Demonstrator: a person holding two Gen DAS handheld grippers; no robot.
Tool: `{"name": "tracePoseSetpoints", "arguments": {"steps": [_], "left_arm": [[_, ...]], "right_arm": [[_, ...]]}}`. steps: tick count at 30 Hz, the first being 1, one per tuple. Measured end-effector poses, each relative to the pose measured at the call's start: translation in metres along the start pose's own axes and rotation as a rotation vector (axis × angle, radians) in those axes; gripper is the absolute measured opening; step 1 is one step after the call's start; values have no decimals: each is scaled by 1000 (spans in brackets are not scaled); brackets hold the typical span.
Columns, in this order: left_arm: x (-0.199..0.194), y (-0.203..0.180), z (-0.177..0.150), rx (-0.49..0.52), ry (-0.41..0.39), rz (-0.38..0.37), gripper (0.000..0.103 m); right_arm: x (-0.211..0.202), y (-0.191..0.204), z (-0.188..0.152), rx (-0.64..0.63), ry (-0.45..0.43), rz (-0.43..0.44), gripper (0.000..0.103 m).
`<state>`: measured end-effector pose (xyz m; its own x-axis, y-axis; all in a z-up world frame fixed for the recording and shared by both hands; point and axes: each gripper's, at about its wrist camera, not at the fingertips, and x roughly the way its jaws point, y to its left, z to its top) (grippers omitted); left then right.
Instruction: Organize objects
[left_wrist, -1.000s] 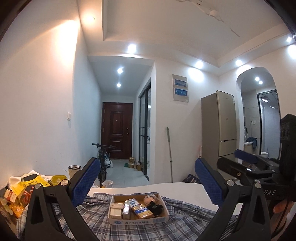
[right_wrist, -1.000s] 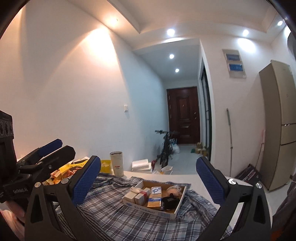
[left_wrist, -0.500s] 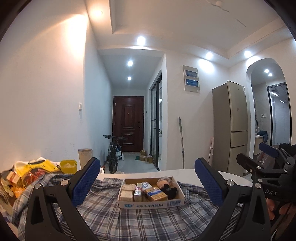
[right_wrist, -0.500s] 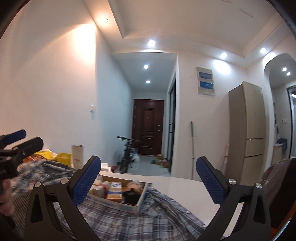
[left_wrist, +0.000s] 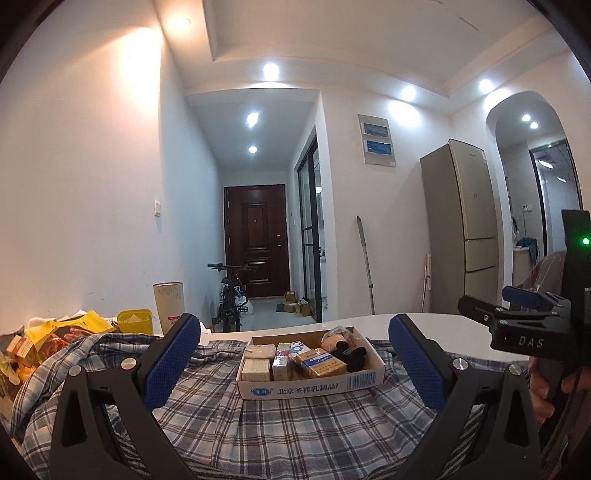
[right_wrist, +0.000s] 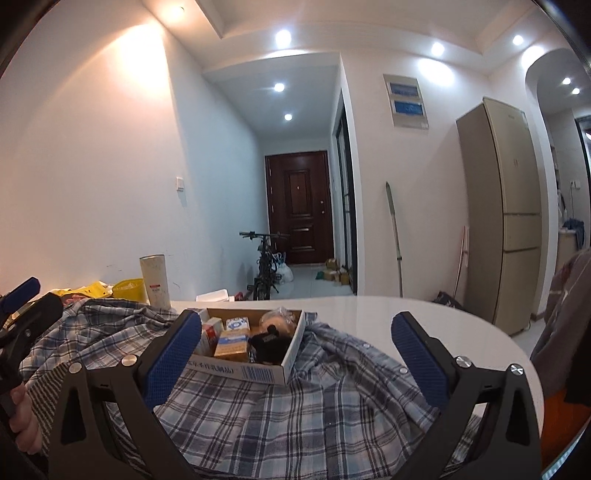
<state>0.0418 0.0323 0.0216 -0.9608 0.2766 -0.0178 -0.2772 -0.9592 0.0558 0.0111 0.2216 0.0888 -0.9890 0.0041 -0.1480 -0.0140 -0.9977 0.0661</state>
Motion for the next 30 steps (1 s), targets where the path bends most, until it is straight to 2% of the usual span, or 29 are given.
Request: {"name": "tracePoseSetpoints", "arguments": {"steps": [5, 12, 24, 30], "left_arm": [[12, -4, -11, 5, 39, -1, 103], [13, 1, -17, -18, 34, 13, 103], [17, 9, -19, -64, 58, 23, 103], [17, 9, -19, -56, 54, 22, 103]], "right_arm": [[12, -9, -10, 23, 26, 5, 103], [17, -12, -18, 29, 26, 34, 103], [22, 1, -24, -32, 45, 22, 103], [23, -3, -25, -4, 50, 29, 103]]}}
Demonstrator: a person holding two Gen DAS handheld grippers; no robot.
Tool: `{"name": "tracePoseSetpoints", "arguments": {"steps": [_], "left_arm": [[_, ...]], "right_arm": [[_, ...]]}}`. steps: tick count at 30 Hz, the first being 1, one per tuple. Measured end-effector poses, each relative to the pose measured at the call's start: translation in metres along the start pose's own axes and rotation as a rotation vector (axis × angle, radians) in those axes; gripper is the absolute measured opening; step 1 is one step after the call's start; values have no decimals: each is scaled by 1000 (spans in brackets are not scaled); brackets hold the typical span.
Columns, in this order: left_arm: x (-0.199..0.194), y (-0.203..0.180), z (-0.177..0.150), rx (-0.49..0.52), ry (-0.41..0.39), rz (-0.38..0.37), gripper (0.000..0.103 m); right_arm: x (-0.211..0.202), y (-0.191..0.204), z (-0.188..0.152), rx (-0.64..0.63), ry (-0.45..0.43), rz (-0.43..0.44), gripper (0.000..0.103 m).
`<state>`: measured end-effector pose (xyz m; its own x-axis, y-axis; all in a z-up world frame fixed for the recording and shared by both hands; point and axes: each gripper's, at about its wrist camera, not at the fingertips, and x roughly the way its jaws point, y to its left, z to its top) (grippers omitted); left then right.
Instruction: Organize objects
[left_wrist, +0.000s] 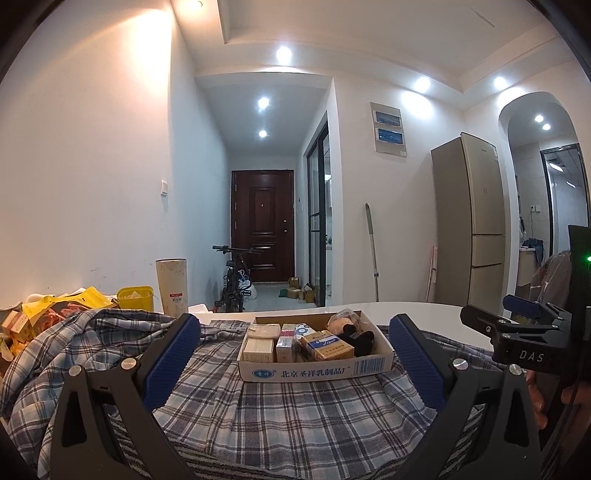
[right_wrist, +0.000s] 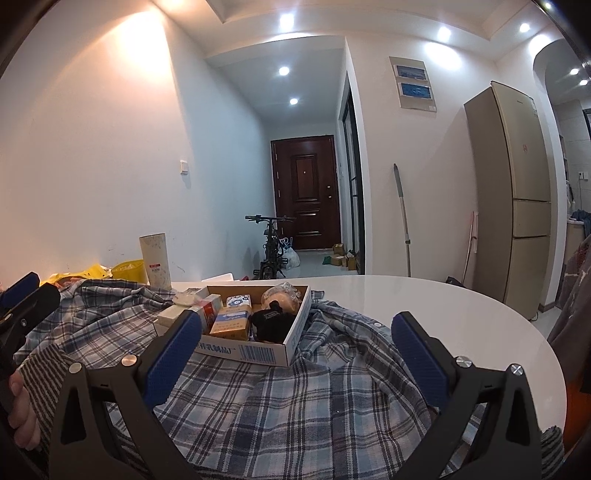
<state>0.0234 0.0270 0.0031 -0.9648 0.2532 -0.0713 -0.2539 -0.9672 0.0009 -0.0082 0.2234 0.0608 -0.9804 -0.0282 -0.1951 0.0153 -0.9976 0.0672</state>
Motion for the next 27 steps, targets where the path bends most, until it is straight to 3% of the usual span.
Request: {"name": "tracePoseSetpoints", "arguments": {"steps": [27], "left_arm": [[0, 4, 0, 7, -3, 12, 103]], "right_arm": [[1, 1, 0, -6, 3, -13, 103]]}}
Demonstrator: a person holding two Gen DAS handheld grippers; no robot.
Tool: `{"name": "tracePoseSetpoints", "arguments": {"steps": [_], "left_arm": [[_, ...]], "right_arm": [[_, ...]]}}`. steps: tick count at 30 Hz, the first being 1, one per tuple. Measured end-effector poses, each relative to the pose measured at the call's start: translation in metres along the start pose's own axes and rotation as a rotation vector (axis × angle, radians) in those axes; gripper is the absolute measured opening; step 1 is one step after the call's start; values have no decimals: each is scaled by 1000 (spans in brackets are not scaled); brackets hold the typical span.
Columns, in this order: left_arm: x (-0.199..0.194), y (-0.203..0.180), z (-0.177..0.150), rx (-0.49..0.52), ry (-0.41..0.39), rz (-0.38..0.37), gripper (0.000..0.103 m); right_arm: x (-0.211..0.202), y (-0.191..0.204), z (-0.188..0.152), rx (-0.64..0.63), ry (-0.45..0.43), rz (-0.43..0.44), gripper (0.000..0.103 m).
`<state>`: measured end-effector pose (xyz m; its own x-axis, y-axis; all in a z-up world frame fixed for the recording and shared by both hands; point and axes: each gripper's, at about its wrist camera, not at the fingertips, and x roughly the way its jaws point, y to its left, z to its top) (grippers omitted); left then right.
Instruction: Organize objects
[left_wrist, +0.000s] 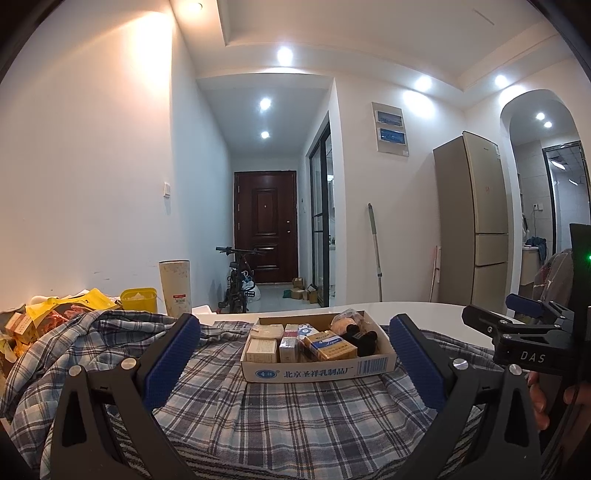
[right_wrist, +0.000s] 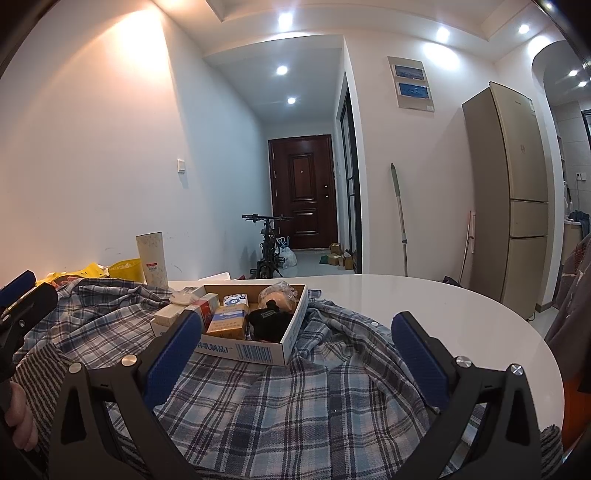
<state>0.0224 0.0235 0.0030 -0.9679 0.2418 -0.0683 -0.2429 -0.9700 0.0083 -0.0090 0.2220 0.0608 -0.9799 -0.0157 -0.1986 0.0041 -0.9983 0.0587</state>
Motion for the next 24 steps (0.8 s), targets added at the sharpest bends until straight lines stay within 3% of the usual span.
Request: {"name": "tracePoseSetpoints", "arguments": {"steps": [24], "left_arm": [[1, -1, -1, 6, -1, 1, 103]], "right_arm": [[0, 0, 0, 1, 1, -1, 103]]}}
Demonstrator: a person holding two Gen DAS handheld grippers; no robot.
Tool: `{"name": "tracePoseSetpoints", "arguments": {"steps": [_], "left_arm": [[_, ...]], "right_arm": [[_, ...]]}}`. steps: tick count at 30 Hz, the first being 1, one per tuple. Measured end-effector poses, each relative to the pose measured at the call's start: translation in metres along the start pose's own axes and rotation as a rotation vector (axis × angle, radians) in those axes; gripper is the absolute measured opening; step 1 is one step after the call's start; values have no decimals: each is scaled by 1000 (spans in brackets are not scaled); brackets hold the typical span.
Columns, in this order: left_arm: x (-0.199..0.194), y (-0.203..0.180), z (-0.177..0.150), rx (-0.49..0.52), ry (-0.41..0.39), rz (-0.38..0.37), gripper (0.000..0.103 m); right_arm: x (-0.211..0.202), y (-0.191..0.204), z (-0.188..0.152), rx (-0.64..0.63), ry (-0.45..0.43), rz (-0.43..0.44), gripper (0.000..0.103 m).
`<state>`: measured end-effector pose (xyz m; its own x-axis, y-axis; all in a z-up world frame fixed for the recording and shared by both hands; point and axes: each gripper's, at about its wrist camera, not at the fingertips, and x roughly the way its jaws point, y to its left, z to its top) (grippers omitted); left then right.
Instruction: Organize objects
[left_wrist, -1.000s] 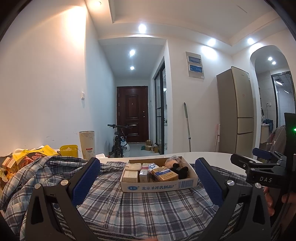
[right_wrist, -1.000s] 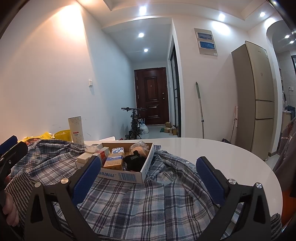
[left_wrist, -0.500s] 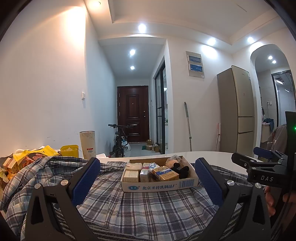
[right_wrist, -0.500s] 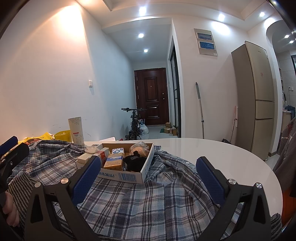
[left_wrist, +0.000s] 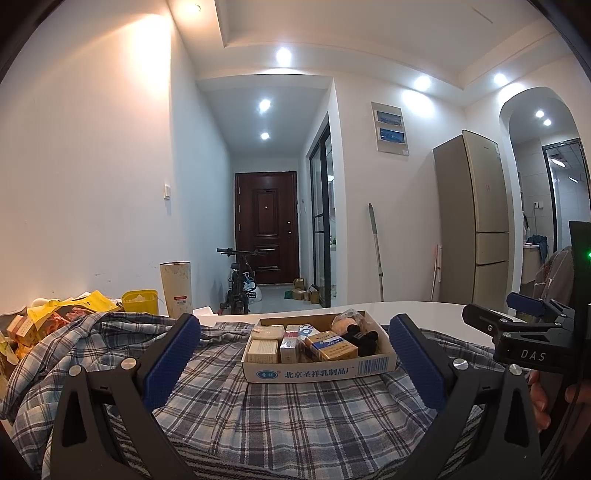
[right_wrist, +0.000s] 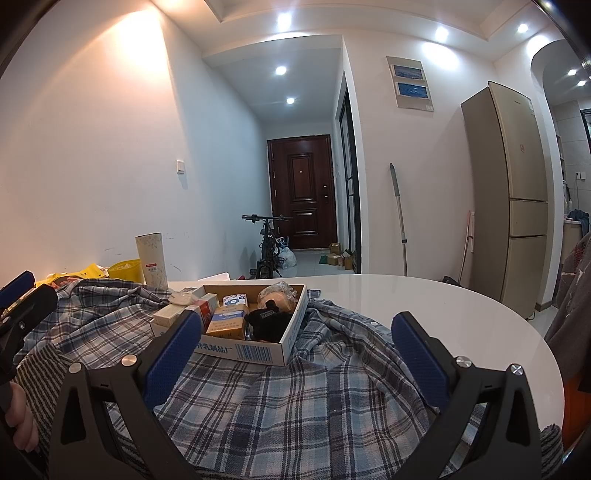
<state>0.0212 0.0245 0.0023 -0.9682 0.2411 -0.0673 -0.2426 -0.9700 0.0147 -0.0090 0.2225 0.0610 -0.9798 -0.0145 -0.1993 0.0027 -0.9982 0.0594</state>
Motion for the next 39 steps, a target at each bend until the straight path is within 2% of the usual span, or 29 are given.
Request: {"name": "tracePoseSetpoints", "arguments": {"steps": [39], "left_arm": [[7, 4, -5, 4, 31, 1, 103]], "right_arm": [[0, -1, 0, 5, 1, -4, 103]]}}
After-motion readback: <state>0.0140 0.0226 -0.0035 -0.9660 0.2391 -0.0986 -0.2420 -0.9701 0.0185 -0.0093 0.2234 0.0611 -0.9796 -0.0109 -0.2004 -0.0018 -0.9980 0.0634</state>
